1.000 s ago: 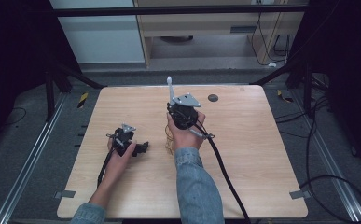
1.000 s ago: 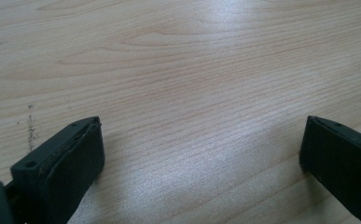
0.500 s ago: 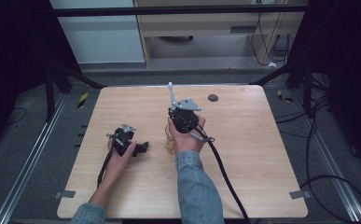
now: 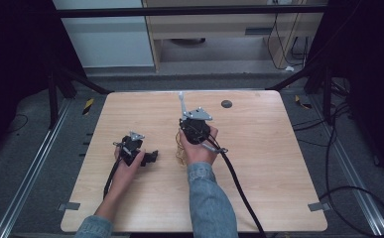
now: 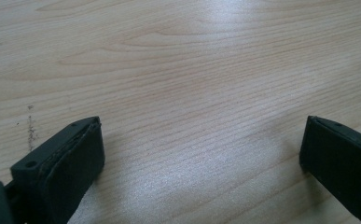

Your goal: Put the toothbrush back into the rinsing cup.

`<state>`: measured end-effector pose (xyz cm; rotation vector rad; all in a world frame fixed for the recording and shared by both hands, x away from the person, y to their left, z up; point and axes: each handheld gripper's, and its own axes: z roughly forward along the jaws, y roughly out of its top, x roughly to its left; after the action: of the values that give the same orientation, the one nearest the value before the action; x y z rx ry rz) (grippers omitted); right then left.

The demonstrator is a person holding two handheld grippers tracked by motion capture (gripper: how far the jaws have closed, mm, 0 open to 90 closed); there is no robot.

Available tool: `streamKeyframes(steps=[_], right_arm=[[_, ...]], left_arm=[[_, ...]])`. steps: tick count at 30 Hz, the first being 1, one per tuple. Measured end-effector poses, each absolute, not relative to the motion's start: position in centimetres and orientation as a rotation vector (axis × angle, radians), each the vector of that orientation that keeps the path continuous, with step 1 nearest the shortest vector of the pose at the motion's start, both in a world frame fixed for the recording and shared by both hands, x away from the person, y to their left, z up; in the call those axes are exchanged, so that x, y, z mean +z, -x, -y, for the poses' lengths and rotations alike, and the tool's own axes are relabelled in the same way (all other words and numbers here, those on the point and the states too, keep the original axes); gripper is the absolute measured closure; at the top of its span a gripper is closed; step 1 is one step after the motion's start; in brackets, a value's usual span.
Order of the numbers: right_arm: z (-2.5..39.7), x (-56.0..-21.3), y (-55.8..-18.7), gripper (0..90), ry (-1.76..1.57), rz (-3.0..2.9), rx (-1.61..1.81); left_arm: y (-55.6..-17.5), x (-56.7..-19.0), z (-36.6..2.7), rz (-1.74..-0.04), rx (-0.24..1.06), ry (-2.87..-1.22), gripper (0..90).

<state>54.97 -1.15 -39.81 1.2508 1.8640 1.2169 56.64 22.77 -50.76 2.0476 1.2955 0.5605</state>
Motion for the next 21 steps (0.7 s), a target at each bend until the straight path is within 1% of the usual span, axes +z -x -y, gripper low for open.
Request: streamKeyframes(steps=[8,21], right_arm=[[0.9,-40.7,-55.0,67.2,-1.258,-1.892,1.183],[1.0,-41.0,-55.0,67.2,-1.271,-1.903,1.163]], left_arm=[[-56.6,-50.8,-22.8,-1.294,0.560,-2.049,0.0],[-56.6,-50.7,-22.8,-1.293,0.560,-2.053,0.0]])
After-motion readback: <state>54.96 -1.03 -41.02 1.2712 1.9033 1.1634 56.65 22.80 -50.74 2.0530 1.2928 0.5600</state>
